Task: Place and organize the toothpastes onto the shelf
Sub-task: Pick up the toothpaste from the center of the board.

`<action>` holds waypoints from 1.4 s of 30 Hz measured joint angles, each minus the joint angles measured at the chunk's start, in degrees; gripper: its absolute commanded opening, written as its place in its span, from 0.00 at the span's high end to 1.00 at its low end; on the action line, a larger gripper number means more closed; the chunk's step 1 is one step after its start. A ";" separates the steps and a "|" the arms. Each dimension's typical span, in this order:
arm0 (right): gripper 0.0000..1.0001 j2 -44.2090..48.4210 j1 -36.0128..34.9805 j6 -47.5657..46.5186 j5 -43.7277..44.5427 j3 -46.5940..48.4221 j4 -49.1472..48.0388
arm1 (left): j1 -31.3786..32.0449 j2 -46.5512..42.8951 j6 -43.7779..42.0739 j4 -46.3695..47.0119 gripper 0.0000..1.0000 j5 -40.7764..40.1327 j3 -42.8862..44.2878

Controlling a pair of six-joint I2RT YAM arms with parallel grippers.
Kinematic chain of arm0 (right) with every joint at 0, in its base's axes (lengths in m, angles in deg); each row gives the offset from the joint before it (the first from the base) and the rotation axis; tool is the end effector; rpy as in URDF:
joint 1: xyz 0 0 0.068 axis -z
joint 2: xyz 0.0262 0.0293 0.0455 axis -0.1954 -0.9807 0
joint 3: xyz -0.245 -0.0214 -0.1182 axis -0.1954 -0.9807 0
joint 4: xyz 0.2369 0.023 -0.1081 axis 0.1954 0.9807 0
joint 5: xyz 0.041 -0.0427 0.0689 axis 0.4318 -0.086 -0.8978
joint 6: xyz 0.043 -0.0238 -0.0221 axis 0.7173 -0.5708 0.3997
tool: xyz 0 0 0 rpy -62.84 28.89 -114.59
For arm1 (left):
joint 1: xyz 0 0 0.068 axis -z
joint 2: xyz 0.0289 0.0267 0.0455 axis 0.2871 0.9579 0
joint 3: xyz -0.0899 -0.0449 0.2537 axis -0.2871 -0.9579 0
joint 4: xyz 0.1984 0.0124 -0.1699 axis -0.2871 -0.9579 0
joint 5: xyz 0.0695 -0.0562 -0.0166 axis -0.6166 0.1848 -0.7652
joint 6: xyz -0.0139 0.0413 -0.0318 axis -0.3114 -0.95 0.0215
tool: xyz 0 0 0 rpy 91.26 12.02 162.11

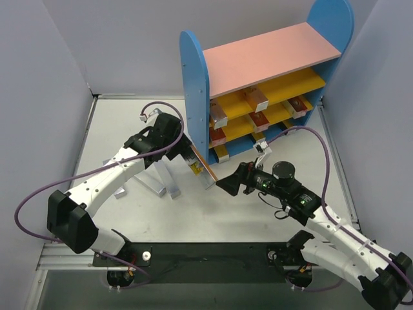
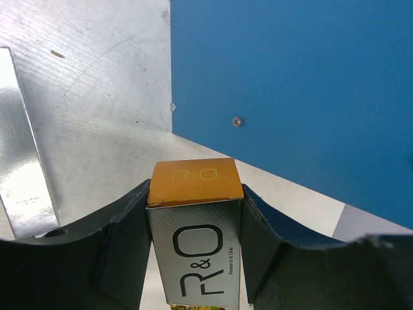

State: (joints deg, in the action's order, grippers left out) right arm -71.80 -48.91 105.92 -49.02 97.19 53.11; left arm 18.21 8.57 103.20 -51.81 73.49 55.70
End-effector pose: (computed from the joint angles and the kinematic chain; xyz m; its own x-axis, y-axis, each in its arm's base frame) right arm 0.1435 0.1291 0.2980 -0.5372 0.2643 -0.8010 -0.6994 0.3913 0.5982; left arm 0.2625 -0.1722 0.3200 -0.6110 -0.6456 -0.4582 -0.3544 0.7406 -0.5709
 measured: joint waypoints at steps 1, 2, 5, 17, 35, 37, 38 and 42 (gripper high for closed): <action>0.00 -1.07 -0.74 0.33 0.00 0.00 -1.11 | 0.24 -0.17 0.26 0.17 0.65 -0.11 0.00; 0.00 -1.99 -1.16 0.68 0.22 0.00 -2.08 | 0.39 -0.24 0.42 0.35 0.65 -0.17 0.00; 0.00 -4.48 -2.86 2.21 0.92 0.00 -4.74 | 0.83 -0.42 0.79 1.05 0.65 -0.20 0.00; 0.02 -7.91 -5.62 7.54 8.59 0.00 -7.69 | 1.31 -0.90 1.53 2.60 0.65 -1.68 -0.09; 0.13 -9.94 -5.90 8.87 11.28 -2.62 -11.98 | 1.55 -1.90 5.86 3.28 0.65 -0.98 -0.09; 0.18 -10.05 -5.90 8.87 11.19 -2.99 -12.92 | 1.55 -1.99 7.08 3.13 0.65 -0.57 -0.09; 0.20 -10.21 -5.90 8.85 11.10 -3.21 -13.68 | 1.55 -2.03 7.76 3.02 0.65 -0.22 -0.09; 0.29 -10.60 -5.90 8.68 10.67 -3.76 -15.93 | 1.55 -2.29 9.81 2.99 0.65 1.25 -0.09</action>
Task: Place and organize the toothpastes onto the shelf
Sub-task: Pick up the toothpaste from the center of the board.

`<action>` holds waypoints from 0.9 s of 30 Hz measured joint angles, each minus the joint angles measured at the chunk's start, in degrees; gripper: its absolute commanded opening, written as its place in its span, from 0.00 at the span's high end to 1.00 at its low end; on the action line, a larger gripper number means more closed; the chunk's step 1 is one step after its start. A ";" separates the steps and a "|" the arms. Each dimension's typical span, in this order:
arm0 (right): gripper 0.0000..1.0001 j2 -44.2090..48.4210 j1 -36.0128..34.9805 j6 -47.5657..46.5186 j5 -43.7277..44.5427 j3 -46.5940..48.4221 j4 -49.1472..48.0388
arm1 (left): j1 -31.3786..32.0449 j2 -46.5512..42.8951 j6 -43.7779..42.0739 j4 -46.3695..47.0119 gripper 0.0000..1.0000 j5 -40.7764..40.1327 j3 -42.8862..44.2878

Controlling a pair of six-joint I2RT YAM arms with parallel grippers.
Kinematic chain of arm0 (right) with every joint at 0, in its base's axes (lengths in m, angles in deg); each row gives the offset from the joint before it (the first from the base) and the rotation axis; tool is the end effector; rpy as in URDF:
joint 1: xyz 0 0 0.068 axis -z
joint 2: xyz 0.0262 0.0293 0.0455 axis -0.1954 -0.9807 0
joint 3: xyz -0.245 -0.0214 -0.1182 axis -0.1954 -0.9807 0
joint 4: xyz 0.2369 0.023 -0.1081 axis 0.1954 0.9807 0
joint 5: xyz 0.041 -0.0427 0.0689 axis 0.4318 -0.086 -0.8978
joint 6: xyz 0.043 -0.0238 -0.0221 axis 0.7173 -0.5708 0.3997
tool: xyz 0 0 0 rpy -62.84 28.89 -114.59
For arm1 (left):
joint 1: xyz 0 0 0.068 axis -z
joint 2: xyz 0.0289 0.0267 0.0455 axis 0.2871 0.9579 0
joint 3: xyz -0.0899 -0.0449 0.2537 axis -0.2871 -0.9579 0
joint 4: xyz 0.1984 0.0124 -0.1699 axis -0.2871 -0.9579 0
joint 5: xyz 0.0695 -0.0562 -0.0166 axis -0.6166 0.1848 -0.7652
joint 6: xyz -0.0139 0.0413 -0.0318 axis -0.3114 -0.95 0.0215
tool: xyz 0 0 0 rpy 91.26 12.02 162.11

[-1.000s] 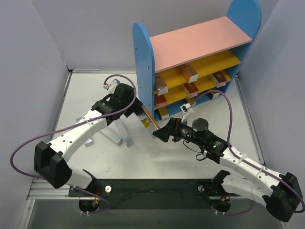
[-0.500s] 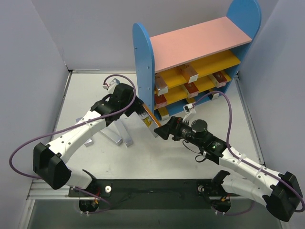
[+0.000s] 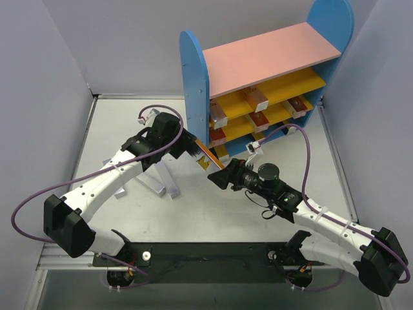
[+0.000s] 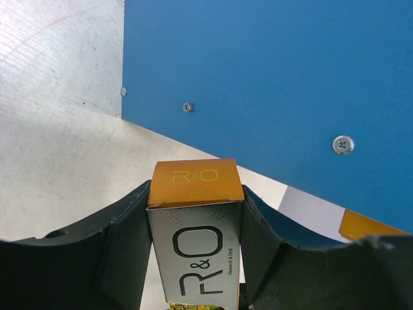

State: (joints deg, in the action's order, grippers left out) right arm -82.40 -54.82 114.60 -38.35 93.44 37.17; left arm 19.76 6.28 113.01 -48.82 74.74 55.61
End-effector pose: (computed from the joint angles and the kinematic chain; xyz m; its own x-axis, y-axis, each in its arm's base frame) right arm 0.1569 0.1607 0.2694 -0.5914 0.3826 -0.7098 -0.5959 0.3857 0.7044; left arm 0.2535 -0.1770 0.3352 -0.5520 -0.7612 -0.3405 -0.3832 0.5942 -0.7072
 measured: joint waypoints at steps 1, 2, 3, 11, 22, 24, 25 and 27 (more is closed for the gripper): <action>0.32 0.00 0.00 -0.04 -0.07 0.00 -0.24 | 0.00 -0.02 0.42 0.00 0.65 0.24 0.00; 0.35 0.00 0.00 -0.09 -0.20 0.00 -0.63 | 0.00 -0.02 0.90 0.02 0.65 0.55 0.00; 0.37 0.00 0.00 -0.13 -0.26 0.00 -1.20 | 0.00 -0.04 1.22 0.02 0.65 0.79 0.00; 0.66 1.53 0.00 -1.33 -0.87 -0.09 -1.92 | 0.00 -0.94 3.06 0.59 0.53 1.97 -0.81; 0.84 8.61 0.28 -4.85 -1.79 -0.07 6.91 | 0.39 -7.32 0.98 7.89 0.09 -0.79 -6.84; 0.84 10.62 0.96 -5.27 -2.56 0.00 9.75 | 0.33 -10.01 -0.98 10.88 0.07 -2.86 -9.27; 0.85 11.67 1.42 -5.46 -3.02 0.17 11.43 | 0.31 -11.47 -2.40 12.57 0.06 -3.93 -10.69; 0.85 13.73 2.86 -5.79 -3.63 1.09 15.32 | 0.31 -14.53 -5.92 16.04 0.06 -6.47 -13.57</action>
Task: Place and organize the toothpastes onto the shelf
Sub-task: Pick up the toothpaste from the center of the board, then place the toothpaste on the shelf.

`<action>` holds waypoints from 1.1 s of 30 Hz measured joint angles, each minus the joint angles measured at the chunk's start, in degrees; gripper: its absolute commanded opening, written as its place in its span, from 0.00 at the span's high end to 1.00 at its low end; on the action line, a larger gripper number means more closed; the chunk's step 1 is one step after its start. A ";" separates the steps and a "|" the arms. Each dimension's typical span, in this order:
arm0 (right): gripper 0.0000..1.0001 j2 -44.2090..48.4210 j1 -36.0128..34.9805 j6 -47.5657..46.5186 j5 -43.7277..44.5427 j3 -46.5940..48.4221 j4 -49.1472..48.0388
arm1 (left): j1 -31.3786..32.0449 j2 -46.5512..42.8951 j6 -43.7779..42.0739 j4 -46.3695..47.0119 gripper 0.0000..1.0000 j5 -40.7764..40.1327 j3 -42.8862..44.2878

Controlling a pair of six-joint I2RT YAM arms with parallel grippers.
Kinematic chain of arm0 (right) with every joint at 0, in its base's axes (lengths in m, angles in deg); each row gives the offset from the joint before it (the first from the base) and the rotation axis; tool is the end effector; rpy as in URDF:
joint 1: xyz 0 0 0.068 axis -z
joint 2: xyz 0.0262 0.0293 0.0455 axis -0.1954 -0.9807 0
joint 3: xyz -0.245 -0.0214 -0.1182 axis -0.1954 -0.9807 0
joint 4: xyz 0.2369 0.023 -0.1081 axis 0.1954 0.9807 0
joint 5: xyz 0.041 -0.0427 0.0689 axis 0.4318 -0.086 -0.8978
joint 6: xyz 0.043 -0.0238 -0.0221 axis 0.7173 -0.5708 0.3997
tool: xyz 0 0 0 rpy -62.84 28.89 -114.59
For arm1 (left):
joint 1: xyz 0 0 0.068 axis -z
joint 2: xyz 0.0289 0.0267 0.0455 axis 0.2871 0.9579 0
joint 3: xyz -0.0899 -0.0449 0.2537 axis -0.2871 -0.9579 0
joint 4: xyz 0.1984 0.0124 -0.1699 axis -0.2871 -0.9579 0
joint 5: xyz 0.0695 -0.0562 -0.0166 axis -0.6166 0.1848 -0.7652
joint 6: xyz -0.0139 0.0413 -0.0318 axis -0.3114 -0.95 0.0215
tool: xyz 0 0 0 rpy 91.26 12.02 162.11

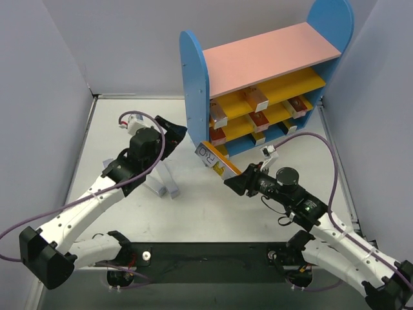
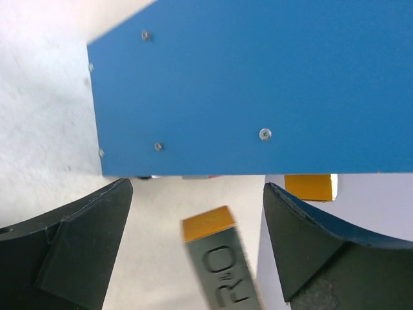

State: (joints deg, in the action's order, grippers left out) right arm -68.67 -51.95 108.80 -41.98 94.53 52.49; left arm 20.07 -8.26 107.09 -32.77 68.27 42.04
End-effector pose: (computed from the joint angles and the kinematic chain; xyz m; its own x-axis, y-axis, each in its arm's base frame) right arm 0.1328 0.1280 0.2916 -0.5378 0.3303 -0.7757 -0.6540 0.4173 0.6310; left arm 0.2157 -0.1460 0.3478 -0.4009 -0.7980 -0.4499 -0.1761 0.5491 -0.8170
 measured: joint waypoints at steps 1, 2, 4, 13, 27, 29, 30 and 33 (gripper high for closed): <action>0.85 1.16 1.09 -0.09 -0.24 0.55 2.08 | -0.02 -1.49 -2.19 2.14 0.06 -1.22 -1.62; 0.85 2.62 2.40 -0.13 -0.31 1.09 4.33 | -0.07 -3.30 -4.37 4.50 0.06 -2.45 -3.56; 0.85 5.55 5.20 -0.28 -0.55 2.05 8.17 | -0.11 -6.84 -9.49 8.87 0.06 -4.48 -7.58; 0.86 9.20 20.74 -3.52 -1.66 17.25 27.63 | -0.17 -17.07 -31.52 18.40 0.03 -9.79 -15.58; 0.87 -2.99 42.34 -4.04 -1.75 38.56 45.22 | -0.48 -26.99 -53.88 23.78 0.03 -13.55 -29.38; 0.87 -5.27 43.69 -3.91 -2.10 40.83 45.51 | -0.48 -28.04 -56.02 25.40 0.03 -14.03 -31.41; 0.87 -7.30 44.37 -3.76 -2.78 42.95 45.70 | -0.50 -28.63 -57.27 26.32 0.03 -14.19 -32.72; 0.87 -12.98 46.03 -3.02 -5.18 48.76 45.05 | -0.68 -29.27 -60.06 28.11 0.03 -14.21 -35.17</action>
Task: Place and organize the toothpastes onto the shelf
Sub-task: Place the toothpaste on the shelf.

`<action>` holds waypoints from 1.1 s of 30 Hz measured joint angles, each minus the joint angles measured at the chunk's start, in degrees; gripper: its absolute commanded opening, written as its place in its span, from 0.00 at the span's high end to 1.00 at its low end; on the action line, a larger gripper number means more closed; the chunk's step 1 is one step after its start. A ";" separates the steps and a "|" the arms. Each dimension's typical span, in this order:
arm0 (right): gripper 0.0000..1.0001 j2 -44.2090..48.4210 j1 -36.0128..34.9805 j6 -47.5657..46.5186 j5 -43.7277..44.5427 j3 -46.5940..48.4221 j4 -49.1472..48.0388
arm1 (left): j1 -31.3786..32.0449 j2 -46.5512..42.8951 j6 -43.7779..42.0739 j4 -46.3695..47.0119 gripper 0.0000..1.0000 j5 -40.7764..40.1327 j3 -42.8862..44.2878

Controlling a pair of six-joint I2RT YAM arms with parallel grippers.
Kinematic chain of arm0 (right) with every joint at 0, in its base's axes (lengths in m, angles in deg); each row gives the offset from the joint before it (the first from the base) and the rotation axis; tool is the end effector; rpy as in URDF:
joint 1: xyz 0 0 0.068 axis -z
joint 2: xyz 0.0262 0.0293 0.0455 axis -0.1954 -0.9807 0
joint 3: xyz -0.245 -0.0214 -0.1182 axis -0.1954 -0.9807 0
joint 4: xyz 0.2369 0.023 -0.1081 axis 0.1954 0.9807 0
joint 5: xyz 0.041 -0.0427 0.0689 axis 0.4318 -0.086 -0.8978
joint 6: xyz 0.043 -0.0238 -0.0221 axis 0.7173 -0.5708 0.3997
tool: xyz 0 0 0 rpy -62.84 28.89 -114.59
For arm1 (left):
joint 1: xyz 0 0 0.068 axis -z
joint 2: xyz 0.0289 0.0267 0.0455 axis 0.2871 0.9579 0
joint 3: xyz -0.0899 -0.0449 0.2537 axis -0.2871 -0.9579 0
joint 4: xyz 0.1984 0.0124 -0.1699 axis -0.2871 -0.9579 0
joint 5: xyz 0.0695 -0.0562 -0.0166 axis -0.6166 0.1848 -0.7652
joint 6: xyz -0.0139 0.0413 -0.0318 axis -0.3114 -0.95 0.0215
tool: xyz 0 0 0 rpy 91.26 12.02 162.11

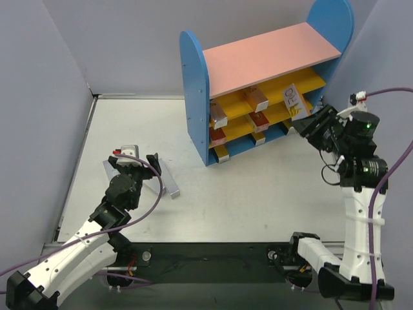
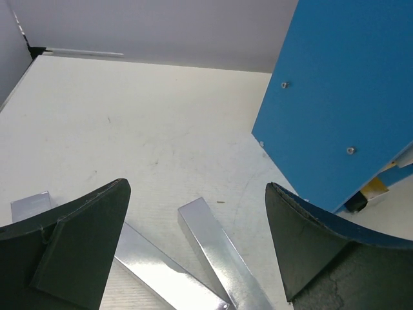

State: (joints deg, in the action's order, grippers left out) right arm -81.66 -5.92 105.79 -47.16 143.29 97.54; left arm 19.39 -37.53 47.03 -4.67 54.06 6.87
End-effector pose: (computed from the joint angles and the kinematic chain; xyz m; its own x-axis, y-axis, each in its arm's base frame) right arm 0.1779 -0.0031 0.4609 -0.3054 0.5742 -0.7596 -0.1328 0.7642 0.6311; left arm 0.1435 -0.0799 0.2786 -0.0104 -0.1547 -0.9879 0.0345 0.9873 -0.1550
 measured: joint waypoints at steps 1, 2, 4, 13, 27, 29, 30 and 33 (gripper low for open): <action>0.87 -1.73 0.46 0.17 -0.55 1.46 -0.61 | -0.07 -0.02 -0.74 0.26 0.03 0.09 -0.50; 0.87 -3.82 1.22 0.46 -1.27 3.02 -1.25 | -0.15 0.00 -1.55 0.63 0.03 0.28 -1.05; 0.87 -8.07 3.02 1.55 -2.82 6.19 -2.01 | -0.20 0.07 -3.02 1.46 0.03 0.76 -2.12; 0.85 -21.64 7.89 7.08 -8.24 10.84 -6.34 | -0.61 2.47 -7.02 4.02 0.03 2.56 -4.37; 0.78 -36.26 8.13 16.44 -15.96 15.58 -18.86 | -4.15 5.31 -7.87 6.08 0.03 5.66 -4.42; 0.76 -38.93 8.20 17.27 -16.72 17.14 -19.37 | -5.14 5.31 -7.74 6.08 0.03 6.14 -4.42; 0.75 -40.33 8.28 17.79 -17.31 17.86 -20.06 | -5.53 5.31 -7.63 6.10 0.03 6.43 -4.42; 0.69 -43.39 8.57 18.82 -18.53 20.02 -21.86 | -6.43 5.31 -7.06 6.10 0.03 7.50 -4.42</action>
State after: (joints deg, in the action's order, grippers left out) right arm -125.04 2.65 124.61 -65.70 163.31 75.68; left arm 12.97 -32.21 39.97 1.43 61.56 2.46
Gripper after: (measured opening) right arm 0.415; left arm 0.972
